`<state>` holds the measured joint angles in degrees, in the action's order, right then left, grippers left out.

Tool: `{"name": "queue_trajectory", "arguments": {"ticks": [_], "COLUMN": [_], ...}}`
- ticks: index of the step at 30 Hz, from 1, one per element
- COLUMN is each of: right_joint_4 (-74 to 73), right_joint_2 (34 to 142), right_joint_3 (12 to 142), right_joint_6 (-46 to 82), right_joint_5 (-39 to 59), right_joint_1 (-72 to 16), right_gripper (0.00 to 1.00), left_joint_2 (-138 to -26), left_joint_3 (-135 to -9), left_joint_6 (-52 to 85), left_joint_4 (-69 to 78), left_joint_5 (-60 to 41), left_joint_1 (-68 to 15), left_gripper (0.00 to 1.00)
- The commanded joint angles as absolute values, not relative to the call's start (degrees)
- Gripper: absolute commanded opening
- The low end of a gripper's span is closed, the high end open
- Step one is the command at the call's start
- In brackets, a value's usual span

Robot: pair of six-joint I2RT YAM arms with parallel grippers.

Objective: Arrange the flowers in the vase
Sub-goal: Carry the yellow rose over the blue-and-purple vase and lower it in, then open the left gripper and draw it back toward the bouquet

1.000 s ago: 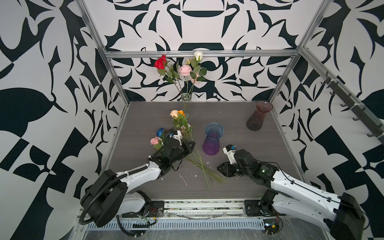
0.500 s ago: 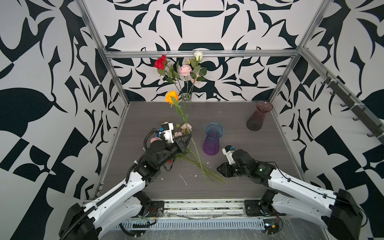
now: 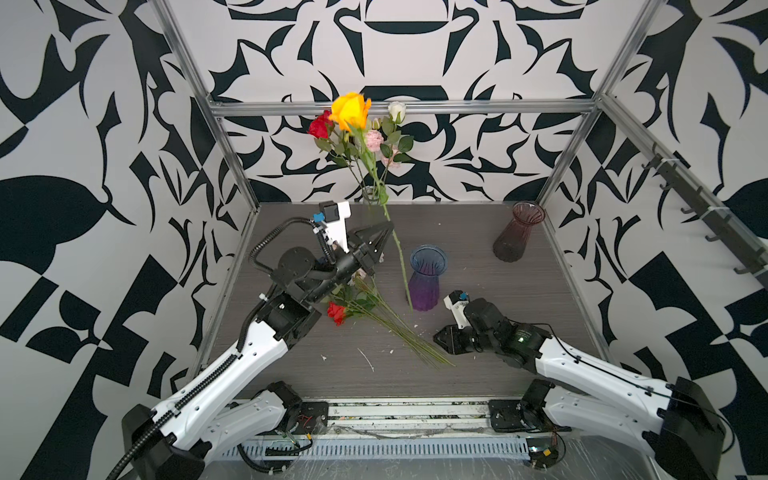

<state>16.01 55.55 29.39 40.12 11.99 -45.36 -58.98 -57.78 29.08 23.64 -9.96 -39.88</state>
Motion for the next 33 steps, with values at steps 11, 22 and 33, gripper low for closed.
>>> {"name": "queue_trajectory", "arguments": {"ticks": [11,22,33], "right_joint_4": [16.4,15.7,15.6], "right_joint_2": [48.7,48.3,48.1], "right_joint_3": [28.2,27.4,27.4], "right_joint_6": [40.5,40.4,40.5], "right_joint_5": [10.4,12.5,12.9], "right_joint_1": [-44.1,-42.4,-42.1], "right_gripper": [0.29,0.29,0.29], "left_joint_2": [-80.8,-84.1,-78.6], "left_joint_3": [-78.3,-72.9,-64.1], "left_joint_6": [15.4,15.2,17.5], "left_joint_4": [26.4,19.8,16.8], "left_joint_5": [-15.4,-9.9,-6.3], "left_joint_1": [-40.1,-42.5,-42.6], "left_gripper": [0.00,0.09,0.61]}}
